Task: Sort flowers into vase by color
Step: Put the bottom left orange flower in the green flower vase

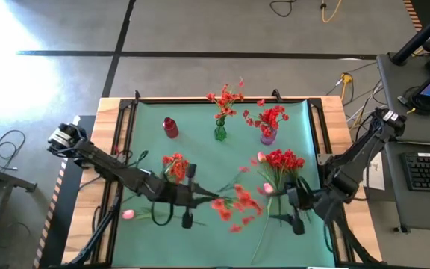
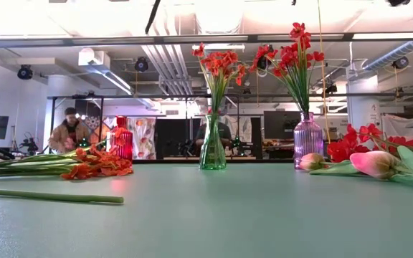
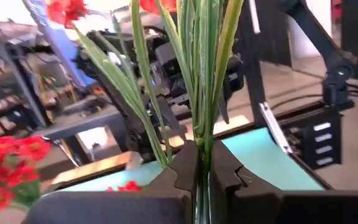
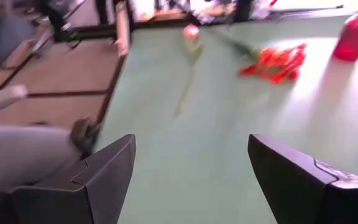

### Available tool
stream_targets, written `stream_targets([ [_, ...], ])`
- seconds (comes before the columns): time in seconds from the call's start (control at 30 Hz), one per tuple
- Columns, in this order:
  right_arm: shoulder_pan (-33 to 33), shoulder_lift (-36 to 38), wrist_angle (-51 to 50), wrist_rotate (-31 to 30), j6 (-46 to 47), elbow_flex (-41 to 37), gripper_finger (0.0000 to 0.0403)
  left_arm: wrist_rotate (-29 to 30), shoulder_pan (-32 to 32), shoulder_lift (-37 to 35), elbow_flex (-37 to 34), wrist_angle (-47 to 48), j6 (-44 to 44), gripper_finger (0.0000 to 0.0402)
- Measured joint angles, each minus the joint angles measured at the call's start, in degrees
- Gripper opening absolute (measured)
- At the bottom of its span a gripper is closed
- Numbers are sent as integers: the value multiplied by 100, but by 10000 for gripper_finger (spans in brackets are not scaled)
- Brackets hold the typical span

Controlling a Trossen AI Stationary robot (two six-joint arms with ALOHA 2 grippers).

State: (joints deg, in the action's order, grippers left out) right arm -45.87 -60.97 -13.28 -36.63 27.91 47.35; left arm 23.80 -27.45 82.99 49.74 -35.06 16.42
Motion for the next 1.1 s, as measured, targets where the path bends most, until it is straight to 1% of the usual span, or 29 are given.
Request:
stream_targets([
  [0.1,485,-3,566,-57,-629,0,302,182,38,-105,-668,-913,196,0],
  [0.2,963,-112,1325,-31,-1349,0,302,199,62,-182,-1216,-1898,461,0],
  [0.27,1223,-204,1818,245,-1876,0,302,179,87,-197,-1579,-2694,634,0],
  [0.37,1535,-418,2730,665,-2517,0,302,70,153,-243,-2133,-3929,783,0],
  [0.43,1674,-600,3233,672,-2844,16,302,-100,201,-245,-2477,-4669,750,0],
  [0.5,1774,-783,3458,662,-3161,134,302,-343,258,-220,-2725,-5137,603,0],
  [0.63,1918,-1257,3495,660,-3648,605,307,-526,322,-216,-2966,-5321,376,0],
  [0.77,2049,-1815,3395,667,-3901,1285,324,-569,322,-166,-2989,-5321,376,0],
  [0.9,2267,-2253,2977,665,-3516,1994,340,-983,331,-160,-2989,-5450,395,0],
  [1.0,2410,-2556,3014,708,-3430,2307,345,-1005,328,-160,-2987,-5498,403,0],
  [1.1,2575,-2887,3000,1106,-3335,2558,344,-987,335,-149,-2913,-5487,406,0],
])
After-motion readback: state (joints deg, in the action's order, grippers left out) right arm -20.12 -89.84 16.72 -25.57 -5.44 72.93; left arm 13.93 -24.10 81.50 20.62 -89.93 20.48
